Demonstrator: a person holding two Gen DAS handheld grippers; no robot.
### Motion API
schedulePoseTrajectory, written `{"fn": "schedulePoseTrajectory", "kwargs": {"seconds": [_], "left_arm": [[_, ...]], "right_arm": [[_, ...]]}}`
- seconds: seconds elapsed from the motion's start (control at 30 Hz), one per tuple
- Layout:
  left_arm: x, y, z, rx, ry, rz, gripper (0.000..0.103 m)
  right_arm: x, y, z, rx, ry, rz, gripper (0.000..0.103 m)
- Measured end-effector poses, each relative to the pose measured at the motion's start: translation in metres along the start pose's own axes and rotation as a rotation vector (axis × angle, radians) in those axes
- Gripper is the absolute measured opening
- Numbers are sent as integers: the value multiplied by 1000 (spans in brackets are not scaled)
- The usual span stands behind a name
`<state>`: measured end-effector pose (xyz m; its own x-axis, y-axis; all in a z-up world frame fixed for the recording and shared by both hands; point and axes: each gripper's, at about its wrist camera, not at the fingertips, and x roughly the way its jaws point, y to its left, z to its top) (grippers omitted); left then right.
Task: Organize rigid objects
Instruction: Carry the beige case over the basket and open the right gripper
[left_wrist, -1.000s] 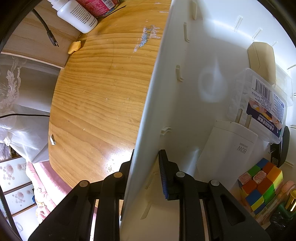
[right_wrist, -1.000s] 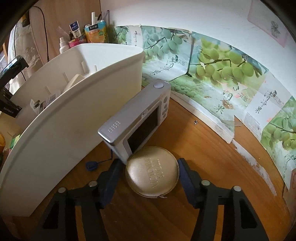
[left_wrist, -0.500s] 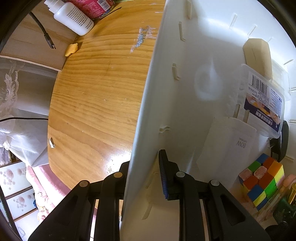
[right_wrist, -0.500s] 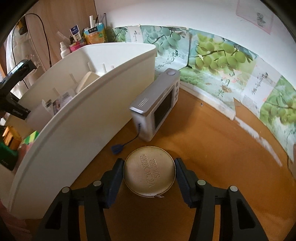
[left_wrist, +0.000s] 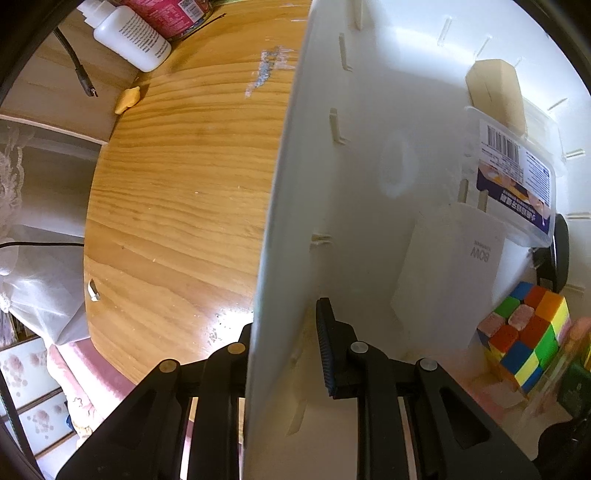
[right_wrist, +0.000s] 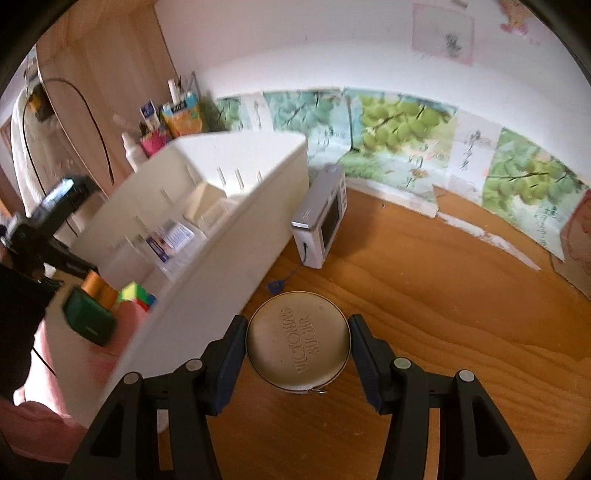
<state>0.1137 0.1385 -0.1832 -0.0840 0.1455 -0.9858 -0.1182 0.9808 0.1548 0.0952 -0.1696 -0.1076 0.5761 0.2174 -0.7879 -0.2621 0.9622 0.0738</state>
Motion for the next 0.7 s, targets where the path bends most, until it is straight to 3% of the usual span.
{"fn": "schedulePoseTrajectory", "kwargs": {"seconds": [0.4, 0.7], "left_arm": [[0, -3, -14, 111, -8, -31, 21], [0, -9, -18, 223, -11, -44, 21]], "right_arm": [[-39, 56, 27, -31, -139, 24, 55], [-29, 118, 36, -90, -130, 93, 56]]}}
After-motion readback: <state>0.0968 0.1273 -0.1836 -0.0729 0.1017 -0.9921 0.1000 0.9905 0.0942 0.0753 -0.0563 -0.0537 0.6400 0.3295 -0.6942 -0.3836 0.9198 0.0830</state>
